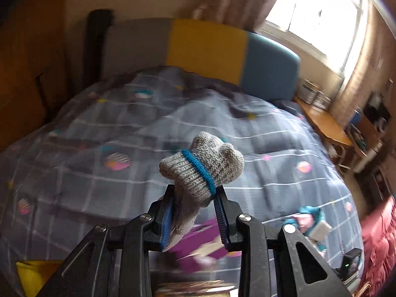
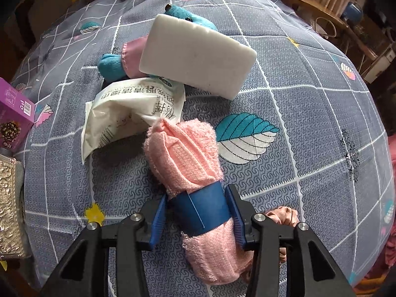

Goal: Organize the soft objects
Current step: 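Carry the knit sock into the gold tray and open the left tool, then carry the pink towel roll into the gold tray and release it with the right tool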

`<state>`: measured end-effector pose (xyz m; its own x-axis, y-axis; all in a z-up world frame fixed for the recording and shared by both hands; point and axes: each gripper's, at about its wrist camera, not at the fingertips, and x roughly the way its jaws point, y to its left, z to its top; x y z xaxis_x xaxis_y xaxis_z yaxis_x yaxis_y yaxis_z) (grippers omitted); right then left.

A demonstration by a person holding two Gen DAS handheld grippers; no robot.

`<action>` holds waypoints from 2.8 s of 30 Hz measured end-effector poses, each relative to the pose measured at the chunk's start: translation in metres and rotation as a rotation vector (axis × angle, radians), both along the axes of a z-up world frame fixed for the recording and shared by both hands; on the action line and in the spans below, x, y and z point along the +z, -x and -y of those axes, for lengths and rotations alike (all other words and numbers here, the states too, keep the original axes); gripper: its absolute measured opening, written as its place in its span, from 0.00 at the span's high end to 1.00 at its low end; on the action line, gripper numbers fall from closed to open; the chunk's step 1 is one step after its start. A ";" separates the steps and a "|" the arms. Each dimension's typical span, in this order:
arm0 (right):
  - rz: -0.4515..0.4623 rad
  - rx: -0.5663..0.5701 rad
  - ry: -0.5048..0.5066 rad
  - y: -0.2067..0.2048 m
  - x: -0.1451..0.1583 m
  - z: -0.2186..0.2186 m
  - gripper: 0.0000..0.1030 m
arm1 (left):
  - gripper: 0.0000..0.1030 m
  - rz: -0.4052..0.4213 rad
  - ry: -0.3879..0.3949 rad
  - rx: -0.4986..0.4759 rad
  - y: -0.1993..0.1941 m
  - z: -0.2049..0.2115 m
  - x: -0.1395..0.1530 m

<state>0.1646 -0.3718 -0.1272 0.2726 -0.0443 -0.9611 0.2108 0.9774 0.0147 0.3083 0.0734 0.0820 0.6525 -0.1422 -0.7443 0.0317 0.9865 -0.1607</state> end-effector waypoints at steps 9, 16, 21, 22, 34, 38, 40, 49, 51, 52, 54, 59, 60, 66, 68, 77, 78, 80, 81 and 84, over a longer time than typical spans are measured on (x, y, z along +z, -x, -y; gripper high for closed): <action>0.007 0.019 0.034 -0.001 0.000 -0.015 0.52 | 0.71 -0.042 0.085 0.195 0.113 -0.139 -0.051; 0.012 0.015 0.050 -0.001 0.000 -0.018 0.50 | 0.71 -0.085 0.174 0.313 0.197 -0.204 -0.095; 0.024 0.035 0.094 0.002 -0.004 -0.023 0.50 | 0.70 -0.190 0.259 0.368 0.215 -0.226 -0.144; 0.028 0.037 0.102 0.003 -0.004 -0.026 0.50 | 0.70 -0.204 0.295 0.372 0.215 -0.226 -0.152; 0.072 0.053 0.157 0.020 -0.002 -0.047 0.50 | 0.56 -0.215 0.312 0.360 0.183 -0.203 -0.163; 0.074 0.053 0.158 0.021 -0.002 -0.048 0.50 | 0.56 -0.174 0.200 0.340 0.201 -0.192 -0.153; 0.073 0.054 0.158 0.020 -0.002 -0.048 0.50 | 0.56 -0.146 0.117 0.327 0.213 -0.183 -0.146; 0.074 0.052 0.163 0.018 -0.001 -0.046 0.51 | 0.56 -0.060 -0.047 0.272 0.259 -0.148 -0.126; 0.072 0.046 0.159 0.017 0.000 -0.044 0.51 | 0.56 -0.053 -0.057 0.263 0.266 -0.143 -0.124; 0.070 0.040 0.157 0.017 0.000 -0.044 0.51 | 0.56 -0.050 -0.056 0.260 0.269 -0.141 -0.123; 0.064 0.037 0.159 0.017 0.001 -0.044 0.52 | 0.56 -0.047 -0.060 0.246 0.274 -0.136 -0.123; 0.041 0.045 0.174 0.019 0.006 -0.049 0.58 | 0.56 -0.024 -0.080 0.214 0.285 -0.123 -0.120; 0.036 0.052 0.179 0.020 0.007 -0.051 0.58 | 0.56 -0.020 -0.081 0.208 0.286 -0.122 -0.119; 0.056 0.099 0.162 0.031 0.022 -0.068 0.64 | 0.56 -0.011 -0.079 0.184 0.290 -0.116 -0.118; 0.081 0.123 0.135 0.032 0.034 -0.075 0.64 | 0.56 -0.010 -0.076 0.179 0.289 -0.117 -0.118; 0.175 0.187 0.056 -0.018 0.093 -0.124 0.64 | 0.56 -0.012 -0.056 0.173 0.292 -0.121 -0.120; 0.181 0.196 0.051 -0.028 0.099 -0.133 0.64 | 0.56 -0.010 -0.056 0.171 0.293 -0.121 -0.120; 0.198 0.224 0.050 -0.046 0.111 -0.155 0.64 | 0.56 -0.009 -0.057 0.170 0.295 -0.123 -0.120; 0.213 0.237 0.047 -0.052 0.118 -0.167 0.64 | 0.56 -0.010 -0.053 0.170 0.295 -0.124 -0.121; 0.269 0.279 0.018 -0.070 0.144 -0.204 0.64 | 0.56 -0.016 -0.048 0.178 0.296 -0.128 -0.122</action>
